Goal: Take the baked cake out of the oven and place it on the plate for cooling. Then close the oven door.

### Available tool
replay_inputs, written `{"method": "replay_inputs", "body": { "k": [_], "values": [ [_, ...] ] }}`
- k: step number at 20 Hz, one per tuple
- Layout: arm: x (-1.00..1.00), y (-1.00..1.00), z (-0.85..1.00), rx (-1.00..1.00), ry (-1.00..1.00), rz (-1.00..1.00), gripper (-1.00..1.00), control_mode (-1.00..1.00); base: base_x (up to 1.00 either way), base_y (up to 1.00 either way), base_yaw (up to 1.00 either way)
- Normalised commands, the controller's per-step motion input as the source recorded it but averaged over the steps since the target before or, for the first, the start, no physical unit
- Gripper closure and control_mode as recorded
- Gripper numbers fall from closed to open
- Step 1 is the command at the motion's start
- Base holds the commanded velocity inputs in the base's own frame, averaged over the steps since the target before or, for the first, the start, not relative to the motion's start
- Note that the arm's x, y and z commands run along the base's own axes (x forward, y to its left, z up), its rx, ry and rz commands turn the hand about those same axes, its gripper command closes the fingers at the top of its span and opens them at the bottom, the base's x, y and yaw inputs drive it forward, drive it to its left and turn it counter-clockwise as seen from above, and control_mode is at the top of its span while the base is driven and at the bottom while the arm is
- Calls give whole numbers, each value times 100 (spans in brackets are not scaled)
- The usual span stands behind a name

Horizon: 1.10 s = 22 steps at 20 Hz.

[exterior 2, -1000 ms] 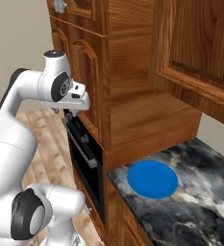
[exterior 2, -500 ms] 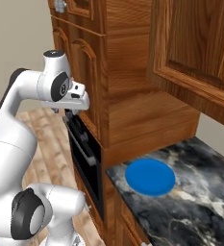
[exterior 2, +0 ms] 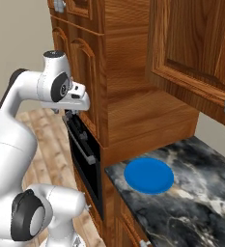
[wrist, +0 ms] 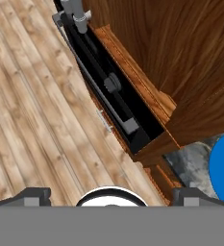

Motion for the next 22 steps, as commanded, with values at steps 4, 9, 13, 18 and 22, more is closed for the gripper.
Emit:
{"method": "replay_inputs", "body": {
  "k": [4, 9, 13, 18, 22],
  "values": [
    [0, 0, 0, 0, 0, 0, -100, 100, 0, 0, 0],
    [23, 25, -34, -34, 13, 0, -100, -100, 0, 0, 0],
    [57, 100, -98, -73, 3, 0, -100, -100, 0, 0, 0],
    [41, 72, -100, -59, 11, 0, -100, -100, 0, 0, 0],
    [40, 45, -100, -47, 8, 0, -100, -100, 0, 0, 0]
  ]
}}
